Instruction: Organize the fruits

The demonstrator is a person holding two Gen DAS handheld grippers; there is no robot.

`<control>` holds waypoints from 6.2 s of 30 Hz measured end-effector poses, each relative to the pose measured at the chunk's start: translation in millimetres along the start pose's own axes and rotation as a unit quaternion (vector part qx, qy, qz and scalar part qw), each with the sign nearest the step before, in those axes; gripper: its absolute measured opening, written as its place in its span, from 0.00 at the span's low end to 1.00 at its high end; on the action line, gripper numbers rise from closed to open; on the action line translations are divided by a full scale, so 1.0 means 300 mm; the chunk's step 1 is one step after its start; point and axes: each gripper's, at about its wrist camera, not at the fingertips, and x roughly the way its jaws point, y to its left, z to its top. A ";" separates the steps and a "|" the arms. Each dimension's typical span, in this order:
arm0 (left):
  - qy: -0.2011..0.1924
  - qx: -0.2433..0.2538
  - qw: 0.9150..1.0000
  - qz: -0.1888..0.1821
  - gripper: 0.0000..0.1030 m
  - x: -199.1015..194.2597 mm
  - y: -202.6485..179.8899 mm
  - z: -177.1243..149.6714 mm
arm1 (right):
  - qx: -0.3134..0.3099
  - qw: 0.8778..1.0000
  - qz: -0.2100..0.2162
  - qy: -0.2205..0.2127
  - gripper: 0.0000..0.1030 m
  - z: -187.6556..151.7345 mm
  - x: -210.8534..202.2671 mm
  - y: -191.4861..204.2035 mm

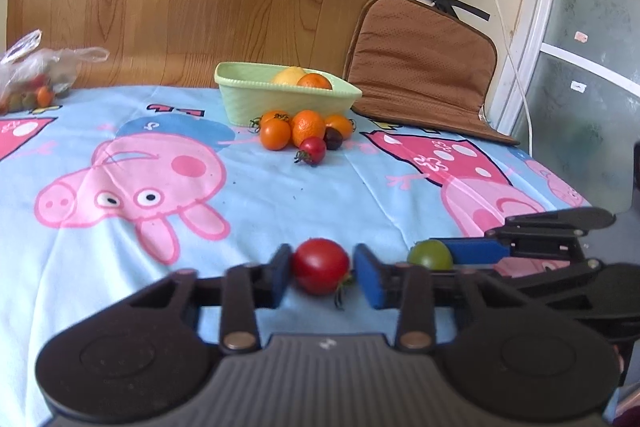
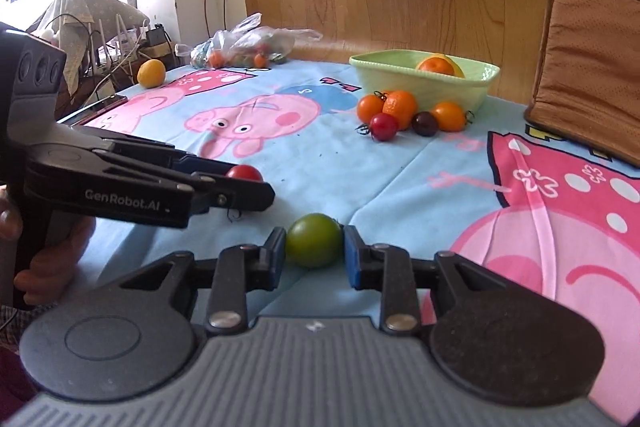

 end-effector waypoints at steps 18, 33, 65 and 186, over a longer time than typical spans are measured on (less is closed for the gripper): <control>-0.011 0.017 1.000 0.001 0.48 -0.076 -0.052 -0.065 | -0.024 1.000 -0.017 0.003 0.33 -0.028 -0.029 0.057; -0.003 0.024 1.000 -0.017 0.30 -0.054 -0.053 -0.053 | -0.041 0.999 -0.030 -0.004 0.31 -0.040 -0.040 0.076; -0.015 0.012 0.997 0.077 0.36 0.476 0.149 0.571 | 0.038 0.987 -0.111 -0.106 0.33 0.389 0.352 -0.438; -0.032 -0.011 0.999 0.025 0.39 -0.100 0.064 -0.057 | 0.002 1.000 -0.019 -0.011 0.33 -0.025 0.015 0.119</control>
